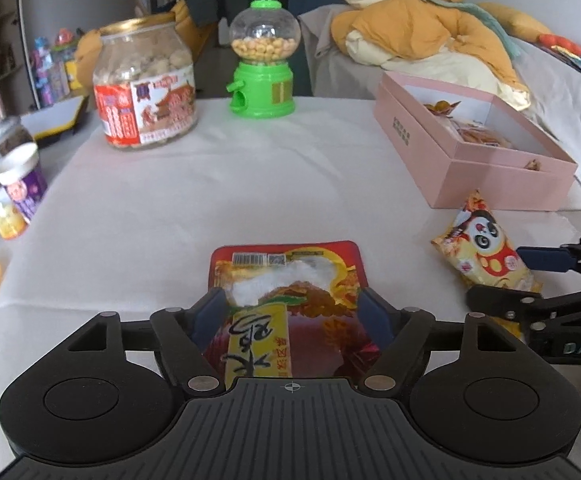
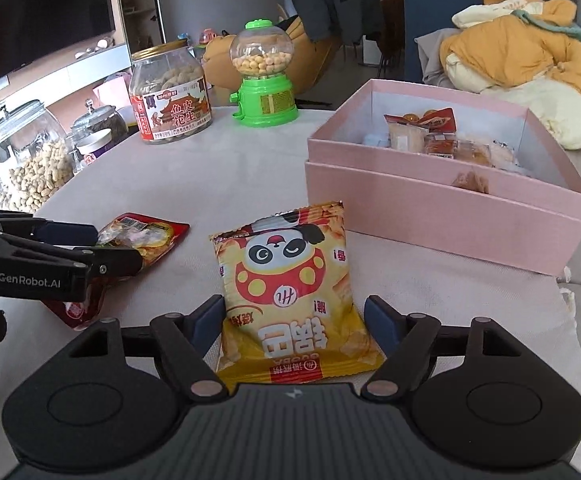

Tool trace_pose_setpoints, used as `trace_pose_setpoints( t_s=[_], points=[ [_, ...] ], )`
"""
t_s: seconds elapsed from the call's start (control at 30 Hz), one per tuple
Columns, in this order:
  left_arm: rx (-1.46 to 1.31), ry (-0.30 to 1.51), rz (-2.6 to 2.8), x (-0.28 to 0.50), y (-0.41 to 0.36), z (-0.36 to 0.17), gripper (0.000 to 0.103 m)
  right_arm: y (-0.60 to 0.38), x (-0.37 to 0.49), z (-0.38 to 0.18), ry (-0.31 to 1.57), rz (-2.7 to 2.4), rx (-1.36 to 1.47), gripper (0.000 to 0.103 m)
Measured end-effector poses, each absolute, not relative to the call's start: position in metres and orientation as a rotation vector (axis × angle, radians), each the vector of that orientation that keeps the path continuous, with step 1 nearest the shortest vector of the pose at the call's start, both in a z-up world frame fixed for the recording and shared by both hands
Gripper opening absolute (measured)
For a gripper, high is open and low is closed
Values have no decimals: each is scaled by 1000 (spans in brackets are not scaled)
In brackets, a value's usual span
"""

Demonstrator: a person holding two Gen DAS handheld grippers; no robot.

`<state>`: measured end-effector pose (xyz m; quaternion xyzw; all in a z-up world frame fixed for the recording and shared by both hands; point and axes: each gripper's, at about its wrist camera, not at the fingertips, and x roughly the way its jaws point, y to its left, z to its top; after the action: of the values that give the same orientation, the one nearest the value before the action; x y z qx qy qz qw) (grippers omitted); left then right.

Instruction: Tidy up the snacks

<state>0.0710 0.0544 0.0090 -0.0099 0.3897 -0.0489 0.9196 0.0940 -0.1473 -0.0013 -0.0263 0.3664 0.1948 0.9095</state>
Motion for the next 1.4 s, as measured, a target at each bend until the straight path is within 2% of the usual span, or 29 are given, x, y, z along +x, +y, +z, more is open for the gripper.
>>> trace_pose_setpoints(
  t_s=[0.47,0.6,0.7,0.87,1.07,1.2,1.4],
  points=[
    [110,777,-85,38,60,12,82,-141,90,-3,747,384,-90,77],
    [40,801,-156,44,67,9,83,-140,91,-3,746,381,-94,77],
    [-33,821,-255,48,72,5,91,-140,91,-3,746,380,-98,77],
    [29,810,-285,43,67,2,92,-140,90,-3,746,381,-97,77],
    [97,812,-310,45,54,-1,98,-139,91,-4,746,379,-100,77],
    [32,802,-347,45,67,0,97,-139,91,-3,746,380,-100,77],
    [149,803,-320,37,46,-2,97,-139,90,-3,746,380,-101,77]
  ],
)
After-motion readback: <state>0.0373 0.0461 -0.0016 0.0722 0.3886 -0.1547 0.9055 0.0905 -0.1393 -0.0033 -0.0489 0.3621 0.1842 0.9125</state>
